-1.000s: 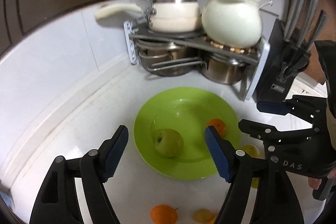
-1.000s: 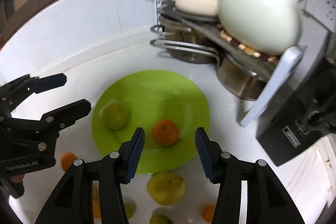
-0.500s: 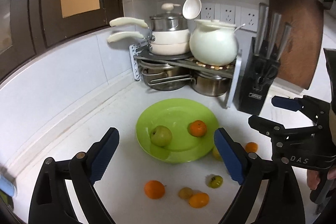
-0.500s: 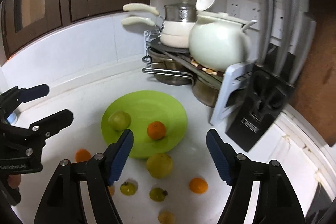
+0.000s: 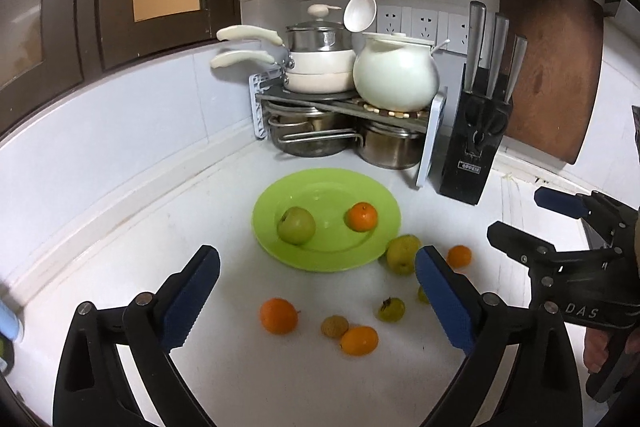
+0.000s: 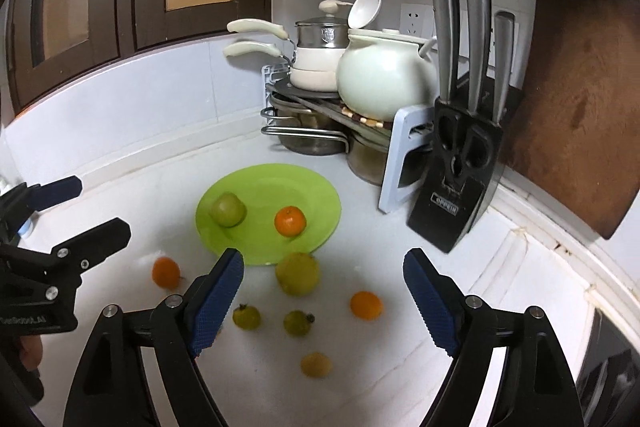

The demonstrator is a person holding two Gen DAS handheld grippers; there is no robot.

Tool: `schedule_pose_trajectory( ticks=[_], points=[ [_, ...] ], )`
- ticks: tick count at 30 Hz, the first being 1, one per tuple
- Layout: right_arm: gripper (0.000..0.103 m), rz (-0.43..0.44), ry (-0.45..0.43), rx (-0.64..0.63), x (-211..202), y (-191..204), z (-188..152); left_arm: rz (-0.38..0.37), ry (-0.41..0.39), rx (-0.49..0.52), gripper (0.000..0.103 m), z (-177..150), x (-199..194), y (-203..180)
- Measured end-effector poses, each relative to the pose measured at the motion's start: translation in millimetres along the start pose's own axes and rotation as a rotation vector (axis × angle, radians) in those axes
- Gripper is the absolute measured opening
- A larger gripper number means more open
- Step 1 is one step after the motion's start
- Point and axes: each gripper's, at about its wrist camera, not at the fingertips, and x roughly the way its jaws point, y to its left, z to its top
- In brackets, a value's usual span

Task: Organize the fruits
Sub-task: 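Move both tools back toward the remaining fruit on the counter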

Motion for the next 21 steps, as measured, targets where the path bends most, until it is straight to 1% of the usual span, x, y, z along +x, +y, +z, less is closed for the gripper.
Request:
schedule_pose_trajectory(
  ticks=[11, 15, 18, 21],
  points=[
    [0.083, -0.004, 0.016, -0.011, -3, -2, -28, 0.026, -0.021, 0.028, 0.099, -28, -5, -13],
    [0.083, -0.004, 0.049, -0.007, 3, -3, -39, 0.013, 0.000, 0.016, 0.099, -38, 2, -14],
    [0.083, -0.004, 0.076, -0.007, 9, -3, -47, -0.012, 0.031, 0.025, 0.099, -47, 9, -16],
    [0.083, -0.016, 0.096, -0.017, 14, -4, -53, -0.019, 0.069, 0.033, 0.095, -56, 21, -18]
  ],
)
